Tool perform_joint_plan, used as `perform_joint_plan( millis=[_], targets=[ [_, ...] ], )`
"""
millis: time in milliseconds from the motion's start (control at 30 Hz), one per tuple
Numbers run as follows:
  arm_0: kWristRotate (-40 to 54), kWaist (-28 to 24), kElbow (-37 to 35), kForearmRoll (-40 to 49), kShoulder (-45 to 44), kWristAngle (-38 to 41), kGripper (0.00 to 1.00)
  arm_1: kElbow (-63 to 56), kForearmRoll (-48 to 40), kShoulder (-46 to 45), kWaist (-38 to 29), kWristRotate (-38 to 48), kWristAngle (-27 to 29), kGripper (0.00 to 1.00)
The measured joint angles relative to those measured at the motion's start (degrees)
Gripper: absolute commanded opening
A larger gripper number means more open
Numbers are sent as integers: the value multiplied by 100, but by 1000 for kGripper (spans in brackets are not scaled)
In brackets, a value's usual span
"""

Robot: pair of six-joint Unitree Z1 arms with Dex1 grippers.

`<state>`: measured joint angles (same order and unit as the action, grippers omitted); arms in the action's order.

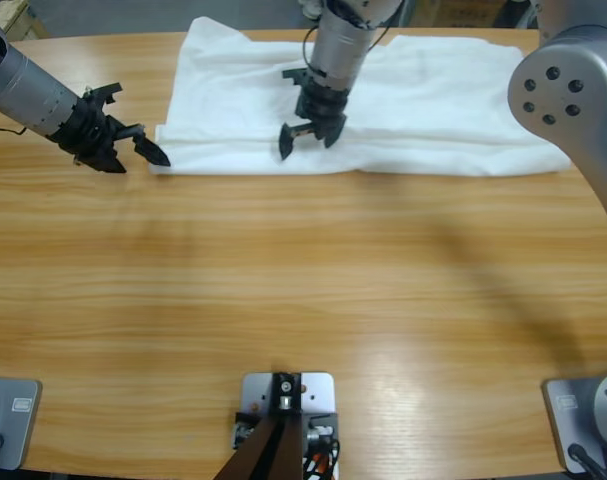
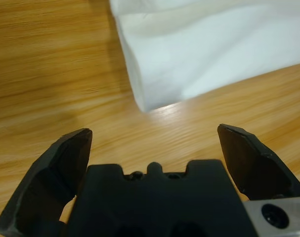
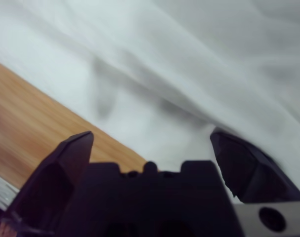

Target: Fold clothes

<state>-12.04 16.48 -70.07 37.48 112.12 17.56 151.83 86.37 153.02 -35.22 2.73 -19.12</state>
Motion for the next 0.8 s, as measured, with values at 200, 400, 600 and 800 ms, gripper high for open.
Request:
perform_joint_plan(
  millis=[200, 400, 600, 800],
  targets=[
    [0, 0, 0, 0, 0, 0, 1000, 0, 0, 0, 12, -1, 0, 1000],
    [8, 0, 0, 0, 2, 0, 1000, 0, 0, 0, 221, -1, 6, 1000],
    [8, 0, 0, 0, 39, 0, 1000, 4, 0, 0, 246, -26, 165, 1000],
    [8, 0, 0, 0, 39, 0, 1000, 5, 0, -4, 246, -46, 259, 1000]
  ],
)
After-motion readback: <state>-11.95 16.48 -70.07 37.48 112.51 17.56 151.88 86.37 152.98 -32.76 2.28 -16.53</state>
